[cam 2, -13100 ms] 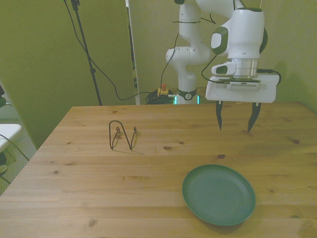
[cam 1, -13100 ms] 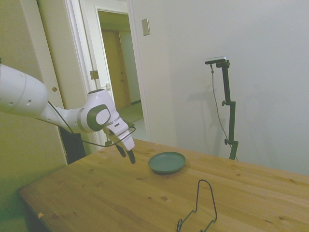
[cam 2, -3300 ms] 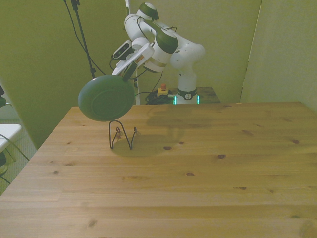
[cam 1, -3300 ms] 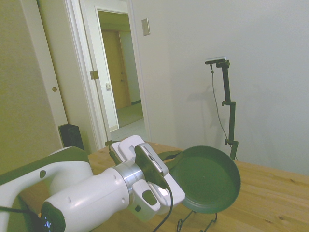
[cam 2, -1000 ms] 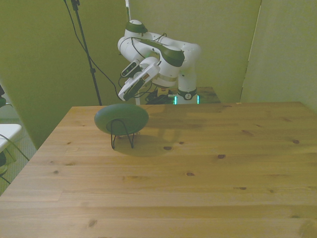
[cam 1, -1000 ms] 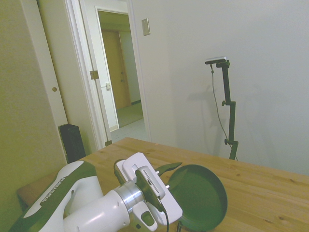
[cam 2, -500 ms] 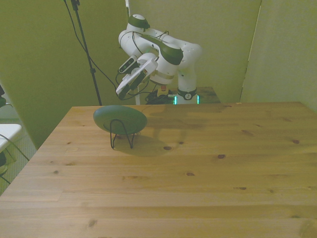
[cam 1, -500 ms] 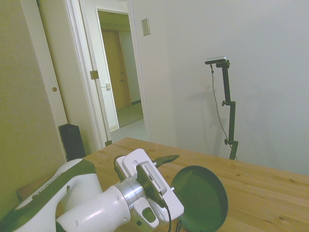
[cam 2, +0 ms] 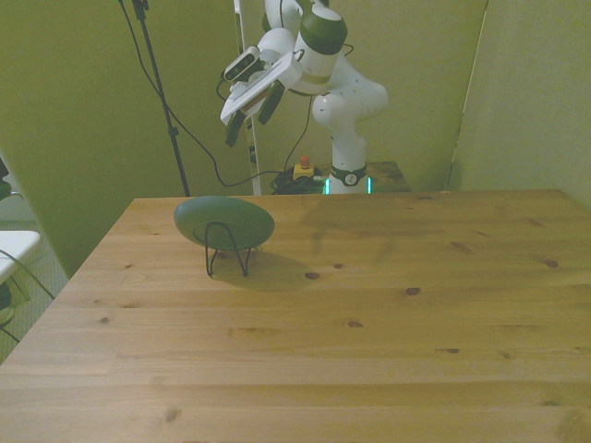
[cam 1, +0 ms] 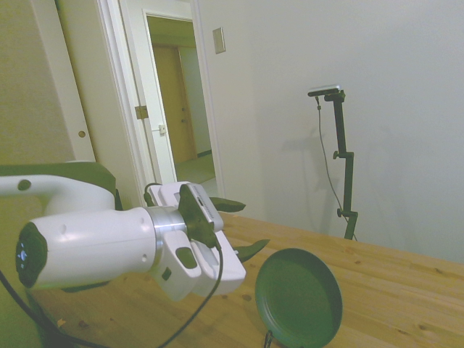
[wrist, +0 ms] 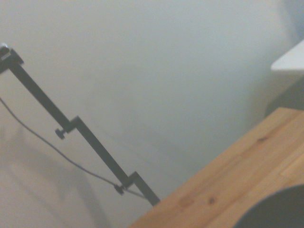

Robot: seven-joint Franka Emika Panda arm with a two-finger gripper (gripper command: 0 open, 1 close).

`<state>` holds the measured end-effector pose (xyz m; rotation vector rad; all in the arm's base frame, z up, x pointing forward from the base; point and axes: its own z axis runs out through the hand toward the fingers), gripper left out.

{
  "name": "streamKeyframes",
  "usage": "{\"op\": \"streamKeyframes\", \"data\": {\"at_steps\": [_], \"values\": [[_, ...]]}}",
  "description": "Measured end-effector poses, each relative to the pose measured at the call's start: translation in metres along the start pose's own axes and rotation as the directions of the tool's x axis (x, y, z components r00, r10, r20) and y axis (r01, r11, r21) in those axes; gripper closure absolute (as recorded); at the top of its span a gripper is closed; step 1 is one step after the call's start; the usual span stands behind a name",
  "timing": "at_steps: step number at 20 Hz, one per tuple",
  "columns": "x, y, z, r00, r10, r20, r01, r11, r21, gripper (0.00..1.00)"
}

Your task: Load the plate

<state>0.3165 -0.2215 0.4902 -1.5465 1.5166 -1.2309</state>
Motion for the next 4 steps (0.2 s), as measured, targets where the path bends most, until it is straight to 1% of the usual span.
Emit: {"op": "streamKeyframes", "data": {"at_steps": [2, 4], "values": [[0.002, -0.004, 0.002, 0.998, -0.045, 0.036, 0.046, 0.998, -0.051, 0.0], [0.018, -0.008, 0.011, 0.992, -0.103, 0.073, 0.111, 0.987, -0.116, 0.0]]}}
